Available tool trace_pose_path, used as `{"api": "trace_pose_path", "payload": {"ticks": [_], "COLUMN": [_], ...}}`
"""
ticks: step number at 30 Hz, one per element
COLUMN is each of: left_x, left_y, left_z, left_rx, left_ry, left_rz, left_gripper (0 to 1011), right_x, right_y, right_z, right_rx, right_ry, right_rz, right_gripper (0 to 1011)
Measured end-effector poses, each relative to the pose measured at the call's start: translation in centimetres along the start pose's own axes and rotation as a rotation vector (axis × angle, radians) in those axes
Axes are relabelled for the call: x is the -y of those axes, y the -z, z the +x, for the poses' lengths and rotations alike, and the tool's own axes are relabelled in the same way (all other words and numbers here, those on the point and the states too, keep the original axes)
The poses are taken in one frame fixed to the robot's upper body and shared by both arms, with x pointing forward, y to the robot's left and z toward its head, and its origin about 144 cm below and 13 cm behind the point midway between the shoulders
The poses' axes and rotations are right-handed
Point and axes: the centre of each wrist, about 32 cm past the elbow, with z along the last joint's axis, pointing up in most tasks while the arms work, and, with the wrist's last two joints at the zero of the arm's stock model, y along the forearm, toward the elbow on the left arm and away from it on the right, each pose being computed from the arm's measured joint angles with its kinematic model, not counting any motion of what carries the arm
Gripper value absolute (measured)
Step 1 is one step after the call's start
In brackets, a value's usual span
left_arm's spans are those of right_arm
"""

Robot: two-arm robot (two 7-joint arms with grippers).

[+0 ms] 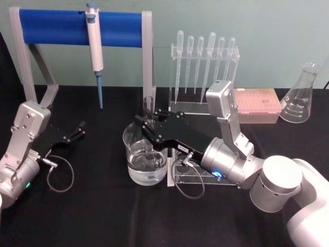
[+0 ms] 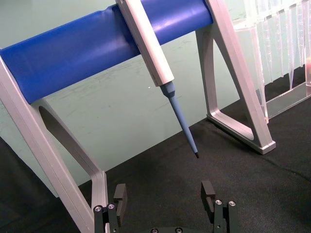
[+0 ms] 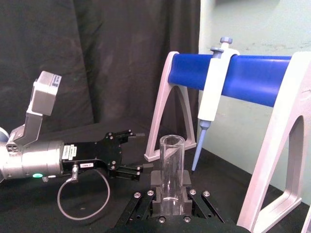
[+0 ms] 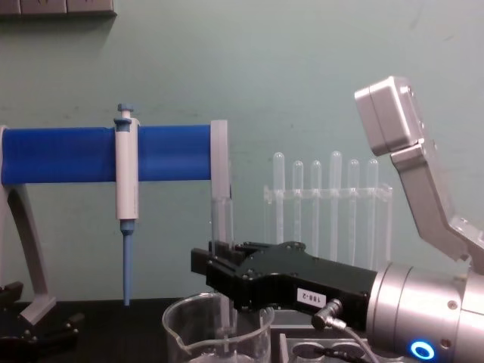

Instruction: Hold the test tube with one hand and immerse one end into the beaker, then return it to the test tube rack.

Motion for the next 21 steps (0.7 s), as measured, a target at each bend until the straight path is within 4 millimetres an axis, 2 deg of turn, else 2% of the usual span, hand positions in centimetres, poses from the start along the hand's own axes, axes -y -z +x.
{"api": "trace_pose_path", "payload": {"ticks": [21], "left_x": [0.0], "left_y": [0.0], "left_z": [0.0], "left_rx": [0.0], "left_ry": [0.0], "left_rz": [0.0], "left_gripper": [1000], "right_x": [-0.09], "right_y": [-0.19], "right_z": [-0.54], "right_rx": [0.014], "right_ry": [-0.015], "right_rz": [-0.026], "right_gripper": [224]}}
